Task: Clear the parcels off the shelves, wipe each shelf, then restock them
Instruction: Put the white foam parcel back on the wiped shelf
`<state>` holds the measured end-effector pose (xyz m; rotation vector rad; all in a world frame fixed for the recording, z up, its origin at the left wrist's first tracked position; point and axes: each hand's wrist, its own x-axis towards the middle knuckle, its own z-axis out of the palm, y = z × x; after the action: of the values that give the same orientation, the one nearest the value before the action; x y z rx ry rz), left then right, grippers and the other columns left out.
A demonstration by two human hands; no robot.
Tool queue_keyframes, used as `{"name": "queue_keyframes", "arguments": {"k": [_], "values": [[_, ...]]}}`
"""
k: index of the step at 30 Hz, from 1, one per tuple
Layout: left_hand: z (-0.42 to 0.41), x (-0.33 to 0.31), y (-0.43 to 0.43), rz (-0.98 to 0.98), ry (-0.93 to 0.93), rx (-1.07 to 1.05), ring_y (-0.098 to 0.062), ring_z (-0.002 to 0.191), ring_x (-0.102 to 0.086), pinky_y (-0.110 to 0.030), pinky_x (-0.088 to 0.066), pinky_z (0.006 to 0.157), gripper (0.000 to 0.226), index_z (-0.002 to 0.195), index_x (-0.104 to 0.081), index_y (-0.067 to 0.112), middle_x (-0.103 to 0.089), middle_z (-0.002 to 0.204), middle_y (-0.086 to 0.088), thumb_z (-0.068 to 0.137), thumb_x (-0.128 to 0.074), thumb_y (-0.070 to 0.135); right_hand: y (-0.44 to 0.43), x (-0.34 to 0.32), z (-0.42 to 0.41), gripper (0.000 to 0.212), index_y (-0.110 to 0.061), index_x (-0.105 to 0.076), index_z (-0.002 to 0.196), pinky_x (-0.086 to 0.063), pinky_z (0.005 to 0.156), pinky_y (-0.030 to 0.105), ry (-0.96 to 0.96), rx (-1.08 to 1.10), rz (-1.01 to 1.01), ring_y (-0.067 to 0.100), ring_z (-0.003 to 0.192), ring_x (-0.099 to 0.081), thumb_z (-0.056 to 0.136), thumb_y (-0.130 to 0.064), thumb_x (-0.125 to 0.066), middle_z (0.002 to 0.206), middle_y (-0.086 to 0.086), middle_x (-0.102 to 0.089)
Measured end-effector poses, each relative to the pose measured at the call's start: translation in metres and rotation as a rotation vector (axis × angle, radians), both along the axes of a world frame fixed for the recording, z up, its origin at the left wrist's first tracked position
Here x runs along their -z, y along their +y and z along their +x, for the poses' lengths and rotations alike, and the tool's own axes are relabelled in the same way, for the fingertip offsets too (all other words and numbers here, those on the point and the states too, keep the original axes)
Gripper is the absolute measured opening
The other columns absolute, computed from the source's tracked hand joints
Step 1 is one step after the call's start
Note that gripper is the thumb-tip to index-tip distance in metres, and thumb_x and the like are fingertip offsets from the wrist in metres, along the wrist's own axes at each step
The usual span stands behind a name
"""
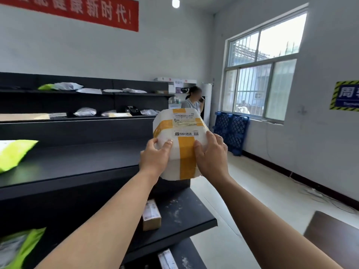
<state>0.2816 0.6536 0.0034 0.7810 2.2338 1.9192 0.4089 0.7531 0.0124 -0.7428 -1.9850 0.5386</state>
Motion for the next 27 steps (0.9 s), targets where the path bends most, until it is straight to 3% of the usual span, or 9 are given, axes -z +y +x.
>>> {"name": "queue_keyframes", "arguments": {"k": [14, 21, 27], "values": [[-0.108, -0.023, -0.092, -0.067, 0.082, -0.296, -0.030, 0.123, -0.046, -0.050, -0.041, 0.102, 0.068, 0.136, -0.042, 0.022, -0.050, 0.134, -0.004, 0.085, -0.049, 0.066, -0.063, -0.024, -0.144, 0.058, -0.016, -0.032, 0.147, -0.033, 0.107, 0.047, -0.058, -0.263, -0.063, 0.031, 0.130, -0.033, 0.098, -0.047, -0.040, 0.146, 0.007, -0.037], [-0.158, -0.023, -0.113, -0.079, 0.058, -0.417, -0.024, 0.113, -0.050, -0.035, -0.044, 0.080, 0.065, 0.134, -0.047, 0.020, -0.052, 0.130, -0.004, 0.086, -0.049, 0.065, -0.072, -0.026, -0.204, 0.053, -0.017, -0.038, 0.141, -0.036, 0.101, 0.047, -0.144, -0.380, -0.046, 0.032, 0.126, -0.037, 0.098, -0.048, -0.035, 0.141, 0.007, -0.043], [-0.188, -0.020, -0.112, -0.106, 0.013, -0.474, -0.020, 0.101, -0.051, -0.036, -0.045, 0.079, 0.065, 0.134, -0.047, 0.017, -0.055, 0.124, -0.005, 0.088, -0.048, 0.063, -0.069, -0.025, -0.240, 0.052, -0.017, -0.041, 0.138, -0.037, 0.098, 0.046, -0.210, -0.412, -0.040, 0.032, 0.124, -0.039, 0.098, -0.049, -0.033, 0.137, 0.007, -0.046]]}}
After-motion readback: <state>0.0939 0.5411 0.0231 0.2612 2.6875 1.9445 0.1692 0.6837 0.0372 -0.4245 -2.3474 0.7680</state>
